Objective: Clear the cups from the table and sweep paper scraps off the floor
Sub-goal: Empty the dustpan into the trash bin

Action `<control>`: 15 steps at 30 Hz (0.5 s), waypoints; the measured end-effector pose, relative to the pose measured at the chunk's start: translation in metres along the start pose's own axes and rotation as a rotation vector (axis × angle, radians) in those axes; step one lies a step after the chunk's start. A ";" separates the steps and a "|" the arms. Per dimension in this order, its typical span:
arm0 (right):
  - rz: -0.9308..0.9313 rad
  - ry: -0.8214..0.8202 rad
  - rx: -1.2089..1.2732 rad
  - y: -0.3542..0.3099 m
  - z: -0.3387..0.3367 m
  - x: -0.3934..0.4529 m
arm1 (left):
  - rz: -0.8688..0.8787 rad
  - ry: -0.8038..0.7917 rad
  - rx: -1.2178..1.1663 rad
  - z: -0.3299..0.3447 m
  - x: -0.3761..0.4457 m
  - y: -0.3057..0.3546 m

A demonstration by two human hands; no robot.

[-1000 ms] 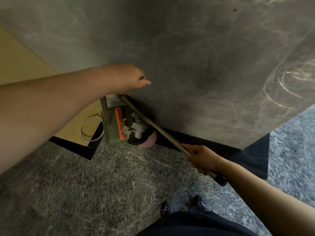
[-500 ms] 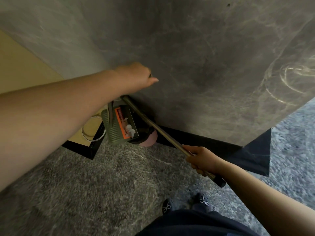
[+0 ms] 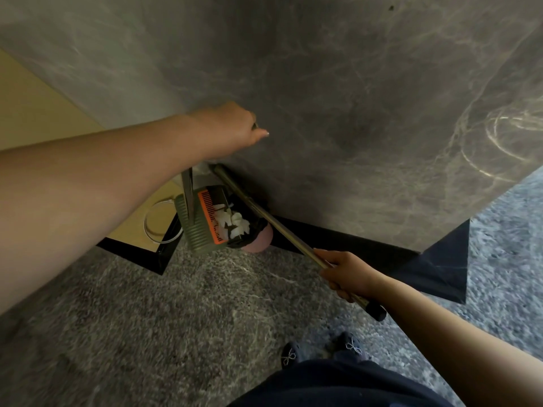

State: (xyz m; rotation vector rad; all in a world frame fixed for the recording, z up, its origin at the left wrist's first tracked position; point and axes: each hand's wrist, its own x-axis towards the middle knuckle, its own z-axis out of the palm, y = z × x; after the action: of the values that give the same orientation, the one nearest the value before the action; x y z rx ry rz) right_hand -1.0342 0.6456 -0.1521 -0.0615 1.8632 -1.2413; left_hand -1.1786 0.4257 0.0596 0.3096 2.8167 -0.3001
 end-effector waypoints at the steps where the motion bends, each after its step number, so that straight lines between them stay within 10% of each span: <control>1: -0.003 0.000 0.005 0.000 0.001 0.000 | 0.001 -0.009 0.008 0.000 0.000 0.002; 15: -0.012 0.003 0.014 -0.005 0.001 0.003 | 0.032 -0.078 0.065 0.000 0.017 0.024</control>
State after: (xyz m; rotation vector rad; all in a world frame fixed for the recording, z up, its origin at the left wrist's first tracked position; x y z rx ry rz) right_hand -1.0369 0.6413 -0.1502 -0.0636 1.8591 -1.2632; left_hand -1.1886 0.4522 0.0507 0.3490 2.7265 -0.3887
